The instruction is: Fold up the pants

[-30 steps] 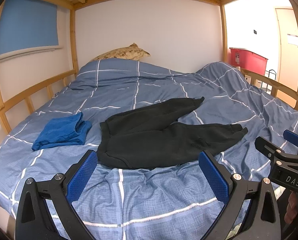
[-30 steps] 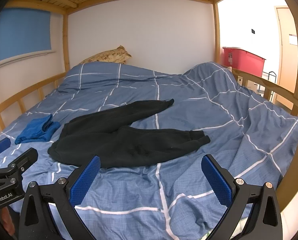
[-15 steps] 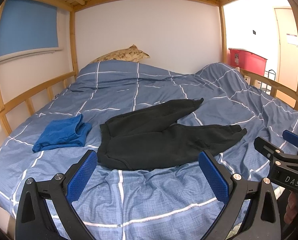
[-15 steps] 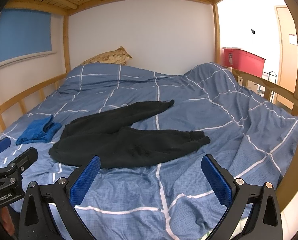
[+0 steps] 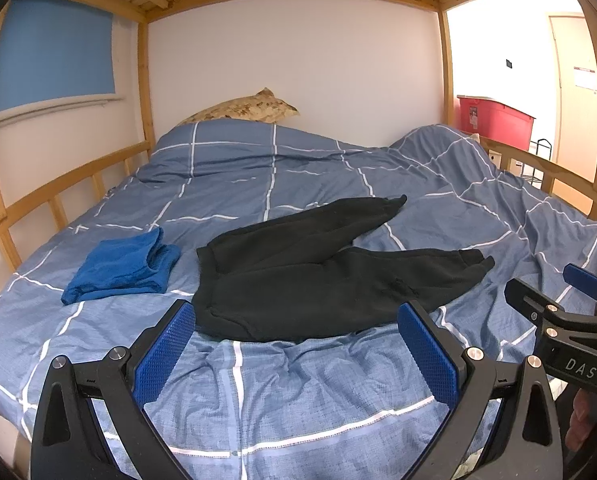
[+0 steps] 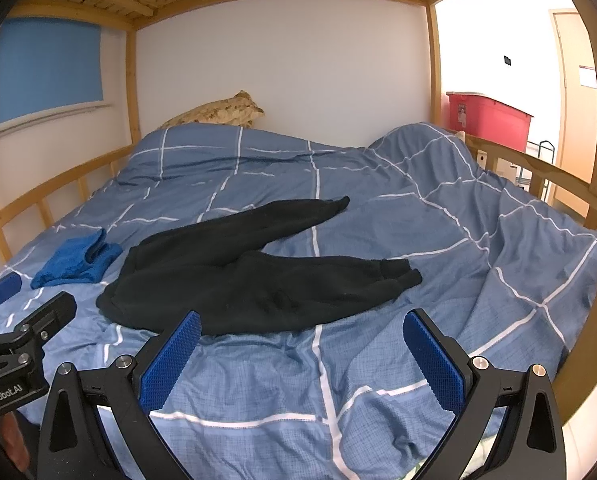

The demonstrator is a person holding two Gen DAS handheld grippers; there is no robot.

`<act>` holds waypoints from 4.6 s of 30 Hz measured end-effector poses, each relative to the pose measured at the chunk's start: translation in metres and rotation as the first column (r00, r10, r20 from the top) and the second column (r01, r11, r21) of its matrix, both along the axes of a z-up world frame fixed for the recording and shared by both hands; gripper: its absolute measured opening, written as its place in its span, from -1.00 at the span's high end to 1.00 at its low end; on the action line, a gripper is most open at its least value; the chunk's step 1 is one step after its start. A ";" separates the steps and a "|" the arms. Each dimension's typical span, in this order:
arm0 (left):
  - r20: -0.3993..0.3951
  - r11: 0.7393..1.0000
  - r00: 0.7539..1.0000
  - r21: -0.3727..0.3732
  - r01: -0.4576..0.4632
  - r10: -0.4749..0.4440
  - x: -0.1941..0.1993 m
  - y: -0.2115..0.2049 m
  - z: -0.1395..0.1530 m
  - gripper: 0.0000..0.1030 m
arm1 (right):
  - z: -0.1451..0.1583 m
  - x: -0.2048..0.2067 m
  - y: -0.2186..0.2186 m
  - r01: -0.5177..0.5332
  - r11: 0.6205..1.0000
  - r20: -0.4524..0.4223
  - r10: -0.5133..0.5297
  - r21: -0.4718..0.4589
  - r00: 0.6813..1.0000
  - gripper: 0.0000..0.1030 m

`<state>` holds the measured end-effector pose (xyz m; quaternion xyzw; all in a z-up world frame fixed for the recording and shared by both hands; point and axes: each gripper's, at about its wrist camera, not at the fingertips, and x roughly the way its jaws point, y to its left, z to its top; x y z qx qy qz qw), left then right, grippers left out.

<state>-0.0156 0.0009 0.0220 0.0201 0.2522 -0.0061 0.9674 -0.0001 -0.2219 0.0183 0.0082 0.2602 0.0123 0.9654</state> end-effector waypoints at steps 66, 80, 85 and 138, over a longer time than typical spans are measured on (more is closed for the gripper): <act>-0.388 0.984 0.905 -0.025 0.177 -0.173 0.500 -0.137 -0.123 -1.00 | -0.127 0.504 -0.134 0.122 0.946 -0.384 0.003 0.300 0.923 0.73; -0.306 0.986 0.937 -0.036 0.164 -0.167 0.417 -0.116 -0.062 -0.99 | -0.071 0.424 -0.126 0.149 0.984 -0.274 -0.118 0.095 0.954 -0.09; -0.240 0.985 0.955 -0.023 0.173 -0.173 0.335 -0.092 -0.029 -1.00 | -0.022 0.343 -0.105 0.100 0.994 -0.146 -0.094 0.032 0.985 -0.31; -0.388 0.968 0.920 -0.204 -0.149 0.060 0.169 0.111 -0.142 -0.39 | -0.166 0.156 0.043 0.165 0.866 -0.312 -0.011 0.471 0.950 -0.26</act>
